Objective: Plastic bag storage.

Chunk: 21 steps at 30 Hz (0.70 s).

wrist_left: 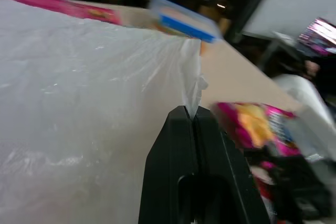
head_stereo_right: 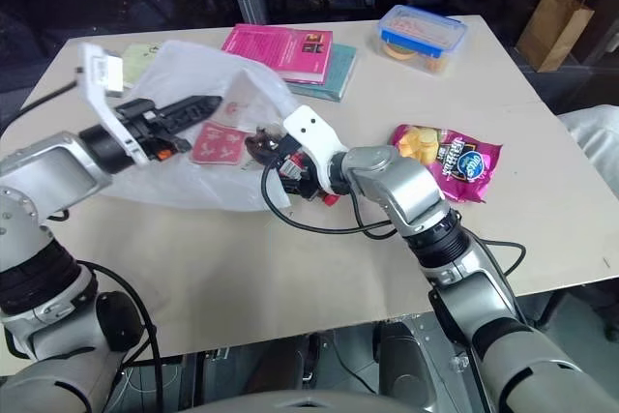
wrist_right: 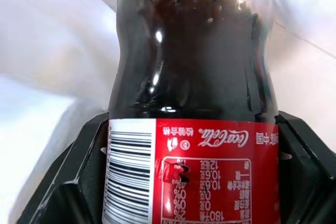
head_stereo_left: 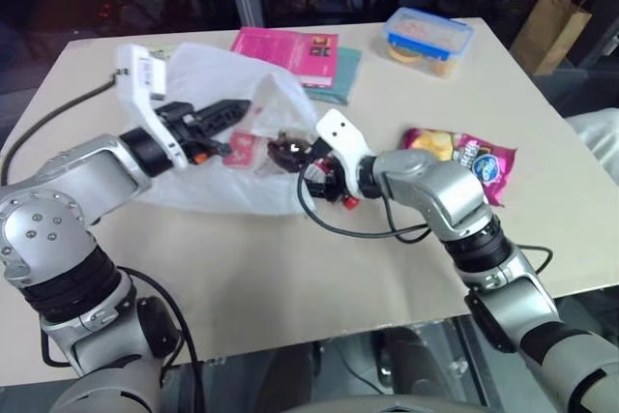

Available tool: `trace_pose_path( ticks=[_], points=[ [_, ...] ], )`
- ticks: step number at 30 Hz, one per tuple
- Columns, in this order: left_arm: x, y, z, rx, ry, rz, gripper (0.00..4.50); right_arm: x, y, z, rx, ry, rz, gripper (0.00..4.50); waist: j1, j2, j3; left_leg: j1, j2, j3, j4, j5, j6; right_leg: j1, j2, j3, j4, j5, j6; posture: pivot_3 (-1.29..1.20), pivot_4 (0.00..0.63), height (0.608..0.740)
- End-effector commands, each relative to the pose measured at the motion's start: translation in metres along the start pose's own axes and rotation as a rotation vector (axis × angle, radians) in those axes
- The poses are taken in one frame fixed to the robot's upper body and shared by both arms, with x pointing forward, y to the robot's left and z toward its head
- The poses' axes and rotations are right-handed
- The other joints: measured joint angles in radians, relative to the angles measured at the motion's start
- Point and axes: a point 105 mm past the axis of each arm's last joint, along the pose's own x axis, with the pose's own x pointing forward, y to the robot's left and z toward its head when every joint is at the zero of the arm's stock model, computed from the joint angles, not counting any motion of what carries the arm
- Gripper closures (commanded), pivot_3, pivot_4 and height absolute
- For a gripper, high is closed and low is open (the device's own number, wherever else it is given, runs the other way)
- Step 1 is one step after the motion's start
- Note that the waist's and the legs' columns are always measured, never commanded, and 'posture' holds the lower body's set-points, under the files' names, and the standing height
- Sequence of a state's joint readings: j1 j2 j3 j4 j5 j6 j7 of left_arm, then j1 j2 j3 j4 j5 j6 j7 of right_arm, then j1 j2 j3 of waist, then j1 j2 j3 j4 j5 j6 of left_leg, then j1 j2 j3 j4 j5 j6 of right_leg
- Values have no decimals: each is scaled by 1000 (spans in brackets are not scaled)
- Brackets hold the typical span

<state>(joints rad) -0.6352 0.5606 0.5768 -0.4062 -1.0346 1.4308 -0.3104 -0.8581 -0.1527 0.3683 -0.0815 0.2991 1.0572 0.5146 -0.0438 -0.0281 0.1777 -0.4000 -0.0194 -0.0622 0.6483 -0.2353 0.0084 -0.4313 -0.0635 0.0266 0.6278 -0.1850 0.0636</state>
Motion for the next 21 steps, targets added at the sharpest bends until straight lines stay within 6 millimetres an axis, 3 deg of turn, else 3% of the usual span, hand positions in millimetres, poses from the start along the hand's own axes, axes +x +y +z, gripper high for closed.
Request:
trace_pose_path(
  ticks=[1,11,14,16,18,19,21],
  points=[
    [3,-28,0,38,4,-125,4500,-6,2,29,-61,-80,9,1291,3,0,0,0,-1,0,0,0,0,0,-1,0,0,0,0,0,150,740],
    [9,-27,-5,-7,-13,-90,4500,-8,-21,28,25,-90,-73,1291,4,0,0,0,-1,0,0,1,-1,0,-1,0,0,0,0,0,150,740],
    [10,-25,-4,-37,-41,-78,4500,19,-12,46,99,-150,-13,1291,-1,0,0,0,-1,0,0,1,-1,0,-1,1,0,0,0,0,150,740],
    [11,-25,-4,-47,-47,-80,4500,44,8,61,141,-207,82,1291,-8,0,0,1,1,1,-1,1,-1,-1,1,1,0,0,-1,0,150,740],
    [11,-28,-3,-47,-52,-86,4500,63,25,64,134,-218,150,257,-13,0,0,1,3,2,-2,1,-1,-2,4,2,0,2,-3,0,150,740],
    [12,-28,-2,-51,-58,-88,4500,69,32,64,128,-221,173,44,-12,0,0,1,4,2,-2,1,-1,-2,5,2,0,2,-3,0,150,740],
    [11,-29,-1,-53,-63,-87,4500,72,31,66,110,-243,141,44,2,0,0,1,3,2,-3,1,-1,-1,4,0,-1,1,-3,0,150,740]
  ],
)
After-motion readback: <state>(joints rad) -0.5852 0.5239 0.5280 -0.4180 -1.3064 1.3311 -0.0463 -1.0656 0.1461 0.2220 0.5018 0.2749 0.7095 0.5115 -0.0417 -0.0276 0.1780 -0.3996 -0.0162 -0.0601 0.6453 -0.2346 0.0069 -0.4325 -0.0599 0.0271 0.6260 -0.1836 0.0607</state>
